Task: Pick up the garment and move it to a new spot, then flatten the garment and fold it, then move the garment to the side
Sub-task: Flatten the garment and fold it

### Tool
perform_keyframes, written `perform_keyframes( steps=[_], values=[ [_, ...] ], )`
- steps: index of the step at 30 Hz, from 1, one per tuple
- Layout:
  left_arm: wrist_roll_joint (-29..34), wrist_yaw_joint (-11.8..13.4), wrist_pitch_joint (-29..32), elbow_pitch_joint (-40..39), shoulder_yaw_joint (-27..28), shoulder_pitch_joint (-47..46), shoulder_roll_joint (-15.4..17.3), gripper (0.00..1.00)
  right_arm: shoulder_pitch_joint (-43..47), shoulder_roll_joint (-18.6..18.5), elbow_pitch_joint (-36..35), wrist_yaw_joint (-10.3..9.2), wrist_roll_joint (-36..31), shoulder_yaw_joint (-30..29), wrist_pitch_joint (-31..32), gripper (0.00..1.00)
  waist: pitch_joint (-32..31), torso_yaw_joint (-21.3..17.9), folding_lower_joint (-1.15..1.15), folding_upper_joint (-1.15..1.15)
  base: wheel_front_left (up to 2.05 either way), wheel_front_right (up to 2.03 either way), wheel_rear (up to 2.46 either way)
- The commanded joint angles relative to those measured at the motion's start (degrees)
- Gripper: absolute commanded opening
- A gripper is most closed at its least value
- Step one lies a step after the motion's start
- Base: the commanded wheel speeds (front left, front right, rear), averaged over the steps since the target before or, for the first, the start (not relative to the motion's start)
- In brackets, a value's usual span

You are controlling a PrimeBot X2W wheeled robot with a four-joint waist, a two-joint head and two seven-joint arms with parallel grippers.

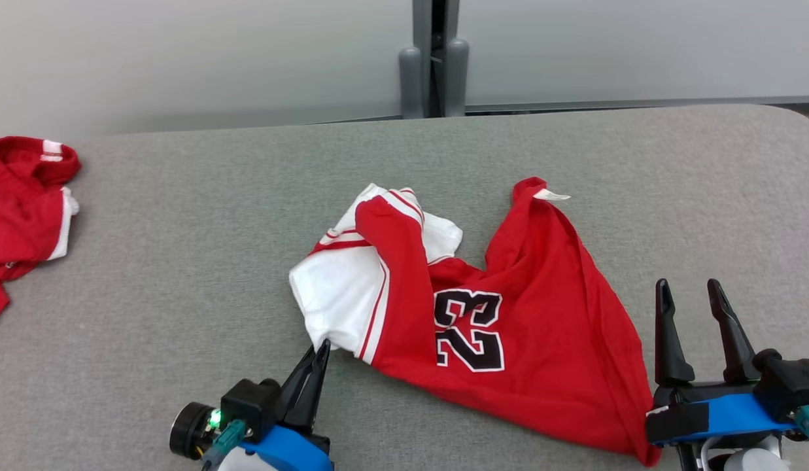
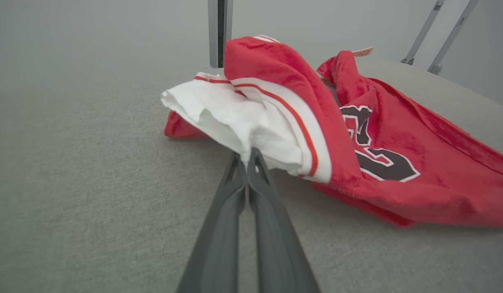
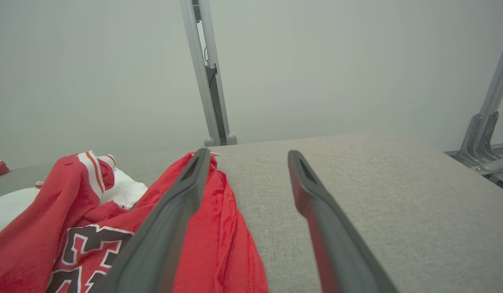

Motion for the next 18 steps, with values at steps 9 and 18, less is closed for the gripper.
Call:
perform_keyframes(
  steps=[9,18],
  values=[
    [0.6,1.9,0.5,-5.6,0.2,10.5,2.2,0.00,1.6,0.4,0.1,-0.02,0.2,0.2,0.0,1.00,-2.9,8.0,0.00,0.00,0.00,0.00,0.00],
    [-0.7,1.6,4.8,-9.6,-4.0,19.4,1.5,0.00,2.0,0.5,0.1,-0.02,0.2,-0.5,0.0,1.00,-2.6,9.8,0.00,0.00,0.00,0.00,0.00]
  ],
)
